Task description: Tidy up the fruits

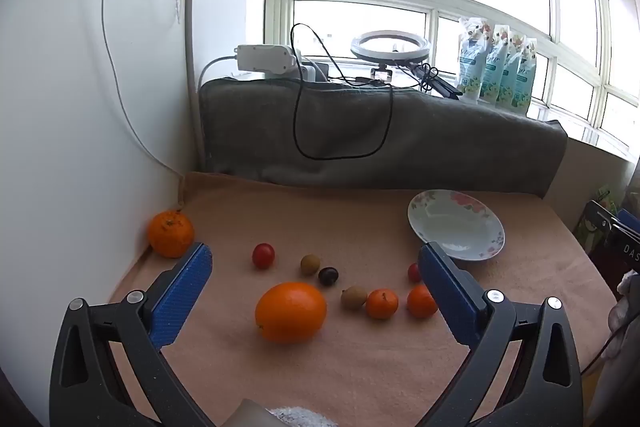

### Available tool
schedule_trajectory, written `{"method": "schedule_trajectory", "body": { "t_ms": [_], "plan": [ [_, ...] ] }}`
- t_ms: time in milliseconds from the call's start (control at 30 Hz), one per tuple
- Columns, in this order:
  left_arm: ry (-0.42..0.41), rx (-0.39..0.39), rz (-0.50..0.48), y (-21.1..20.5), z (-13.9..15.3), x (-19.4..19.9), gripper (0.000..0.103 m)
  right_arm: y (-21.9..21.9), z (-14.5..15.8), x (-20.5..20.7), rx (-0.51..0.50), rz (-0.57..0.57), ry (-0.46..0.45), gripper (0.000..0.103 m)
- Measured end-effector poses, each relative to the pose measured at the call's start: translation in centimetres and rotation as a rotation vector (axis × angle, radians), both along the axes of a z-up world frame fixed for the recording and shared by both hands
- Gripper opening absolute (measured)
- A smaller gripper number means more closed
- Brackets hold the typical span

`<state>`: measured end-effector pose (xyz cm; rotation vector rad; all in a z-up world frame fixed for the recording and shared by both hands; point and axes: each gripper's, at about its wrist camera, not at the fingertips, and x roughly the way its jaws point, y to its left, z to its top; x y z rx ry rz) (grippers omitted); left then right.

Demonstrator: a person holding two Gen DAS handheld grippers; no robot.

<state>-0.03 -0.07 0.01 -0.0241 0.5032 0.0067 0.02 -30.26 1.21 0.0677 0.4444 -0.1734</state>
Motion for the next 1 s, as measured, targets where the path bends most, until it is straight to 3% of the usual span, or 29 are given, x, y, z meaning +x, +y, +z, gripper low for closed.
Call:
{"method": "schedule_trajectory", "body": {
  "t_ms": [67, 1000],
  "plan": [
    [0.022, -0.028, -0.002, 0.27, -0.02, 0.24, 0.102, -0.06, 0.0, -0.04, 0.003, 0.001, 0.0, 0.103],
    [0.002, -0.023, -0.001, 0.41, -0.05, -0.12, 0.102, 0.29, 0.27, 0.14, -0.012, 0.006, 0.0, 0.103]
  ]
}}
